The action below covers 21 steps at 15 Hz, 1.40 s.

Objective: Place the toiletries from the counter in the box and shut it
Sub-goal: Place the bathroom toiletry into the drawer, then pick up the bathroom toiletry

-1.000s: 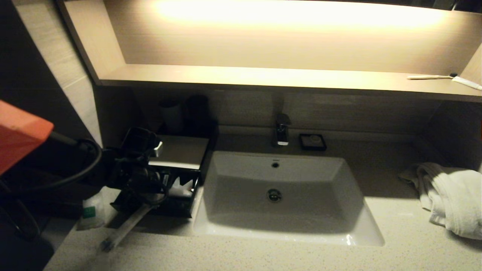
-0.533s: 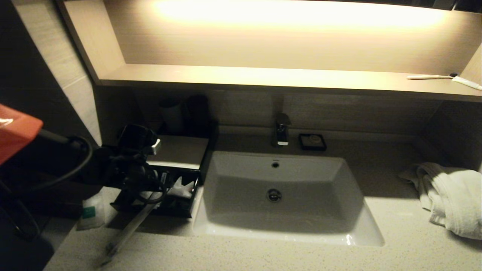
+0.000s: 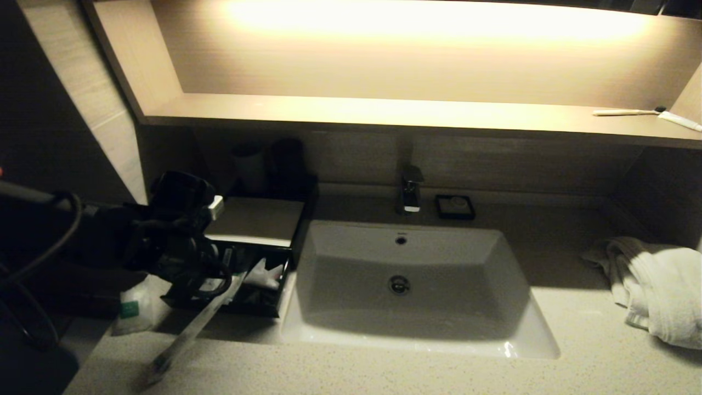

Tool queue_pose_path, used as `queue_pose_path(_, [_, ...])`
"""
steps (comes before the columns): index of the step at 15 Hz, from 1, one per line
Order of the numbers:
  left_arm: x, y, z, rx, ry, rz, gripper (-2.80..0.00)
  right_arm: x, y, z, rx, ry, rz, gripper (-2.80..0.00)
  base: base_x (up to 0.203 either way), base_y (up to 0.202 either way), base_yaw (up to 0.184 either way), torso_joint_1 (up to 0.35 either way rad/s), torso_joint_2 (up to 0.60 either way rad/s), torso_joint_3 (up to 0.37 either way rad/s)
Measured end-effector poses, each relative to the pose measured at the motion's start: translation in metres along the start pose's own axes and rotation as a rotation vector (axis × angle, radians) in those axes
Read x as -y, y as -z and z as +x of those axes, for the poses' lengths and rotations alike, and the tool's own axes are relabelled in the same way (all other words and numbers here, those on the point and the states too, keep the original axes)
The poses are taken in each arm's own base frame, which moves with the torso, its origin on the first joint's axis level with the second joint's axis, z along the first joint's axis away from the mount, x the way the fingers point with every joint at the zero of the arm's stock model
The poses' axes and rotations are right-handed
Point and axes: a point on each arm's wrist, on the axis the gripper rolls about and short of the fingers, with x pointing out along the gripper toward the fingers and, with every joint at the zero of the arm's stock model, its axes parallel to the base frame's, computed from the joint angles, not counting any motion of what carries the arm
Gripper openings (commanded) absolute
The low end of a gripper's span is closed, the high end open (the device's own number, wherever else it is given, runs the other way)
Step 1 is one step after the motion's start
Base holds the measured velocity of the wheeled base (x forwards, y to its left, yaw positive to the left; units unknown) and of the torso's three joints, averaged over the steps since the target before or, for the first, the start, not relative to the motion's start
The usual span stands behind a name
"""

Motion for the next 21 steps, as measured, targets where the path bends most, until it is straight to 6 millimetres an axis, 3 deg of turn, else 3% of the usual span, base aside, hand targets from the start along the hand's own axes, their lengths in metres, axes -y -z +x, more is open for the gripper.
queue_pose_path(5, [-0.004,0.001,-0.033,0.067,0.006,0.008,0.00,0.000,0.000,0.000,0.000,0.000,0.000,-2.80,0.000,0.000,0.000,0.000,0.00,0.000])
queue_pose_path(6, [-0.006,0.001,-0.039,0.081,0.008,0.012,-2.80,0.000,0.000,0.000,0.000,0.000,0.000,-2.80,0.000,0.000,0.000,0.000,0.00,0.000])
queue_pose_path(9, [-0.009,0.008,-0.064,0.128,0.013,0.021,-2.80,0.000,0.000,0.000,0.000,0.000,0.000,-2.80,0.000,0.000,0.000,0.000,0.00,0.000])
queue_pose_path(13, [-0.018,0.044,-0.085,0.105,0.024,0.092,-2.80,0.000,0.000,0.000,0.000,0.000,0.000,-2.80,0.000,0.000,0.000,0.000,0.00,0.000])
queue_pose_path(21, [-0.054,0.104,-0.086,0.001,0.110,0.215,-2.80,0.000,0.000,0.000,0.000,0.000,0.000,-2.80,0.000,0.000,0.000,0.000,0.00,0.000])
